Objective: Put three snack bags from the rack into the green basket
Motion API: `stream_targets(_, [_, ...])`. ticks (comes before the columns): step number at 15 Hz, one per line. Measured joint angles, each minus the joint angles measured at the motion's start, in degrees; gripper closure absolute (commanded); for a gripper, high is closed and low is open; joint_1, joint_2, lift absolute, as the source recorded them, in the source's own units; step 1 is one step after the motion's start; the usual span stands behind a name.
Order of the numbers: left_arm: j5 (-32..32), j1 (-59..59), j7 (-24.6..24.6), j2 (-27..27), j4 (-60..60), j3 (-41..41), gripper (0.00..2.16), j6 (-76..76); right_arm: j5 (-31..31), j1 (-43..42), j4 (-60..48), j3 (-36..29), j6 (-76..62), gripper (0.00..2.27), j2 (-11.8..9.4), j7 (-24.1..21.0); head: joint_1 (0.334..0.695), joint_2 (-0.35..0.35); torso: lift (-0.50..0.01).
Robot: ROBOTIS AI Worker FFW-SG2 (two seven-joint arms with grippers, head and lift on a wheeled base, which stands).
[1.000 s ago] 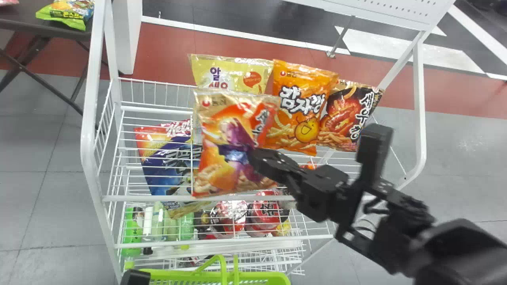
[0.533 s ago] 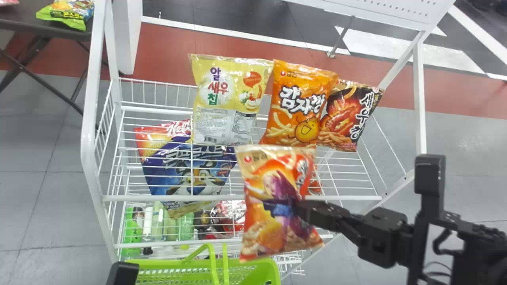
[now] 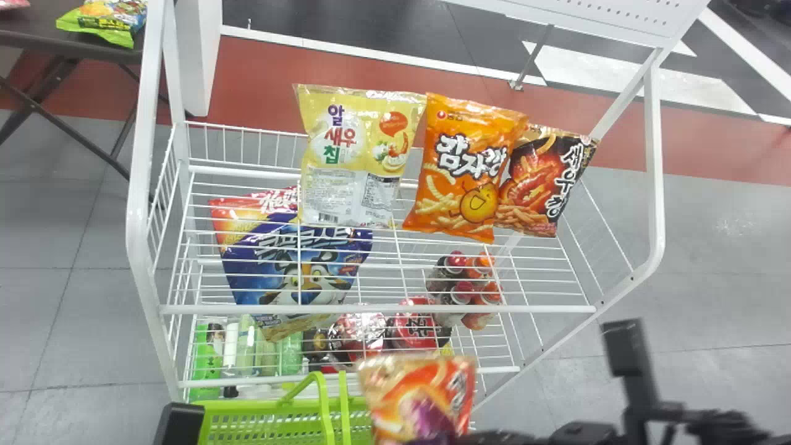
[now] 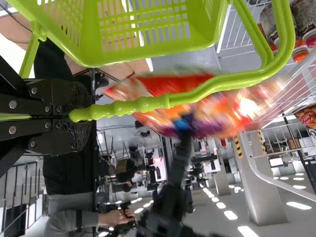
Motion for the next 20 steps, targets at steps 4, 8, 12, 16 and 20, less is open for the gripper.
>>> stream_targets(4, [0.0,0.0,-0.1,0.0,0.2,-0.2,1.48,-0.3,0.9,0.3,9.0,10.1,-7.9,2.22,0.9,-1.3,0.695,-0.35,0.0])
stream_targets(8, [0.0,0.0,-0.7,0.0,0.0,-0.3,1.48,-0.3,4.6,-1.8,14.2,17.7,-10.6,1.93,0.8,-4.0,0.695,-0.35,0.0])
stream_targets(12, [-0.4,0.0,-1.6,0.0,-0.5,-0.8,1.48,0.1,9.6,-3.9,19.6,23.5,-13.9,0.0,-1.1,-6.1,0.695,-0.35,0.0])
stream_targets(16, [-0.5,0.0,-1.9,0.0,-0.4,-0.7,1.48,0.1,3.8,-3.4,13.0,13.8,-9.1,0.04,-1.6,-2.4,0.695,-0.35,0.0])
stream_targets(20, [-0.5,0.0,-1.9,0.0,-0.3,-0.8,1.48,-0.1,4.3,-5.6,12.7,11.3,-7.5,0.04,-1.6,-0.8,0.695,-0.35,0.0])
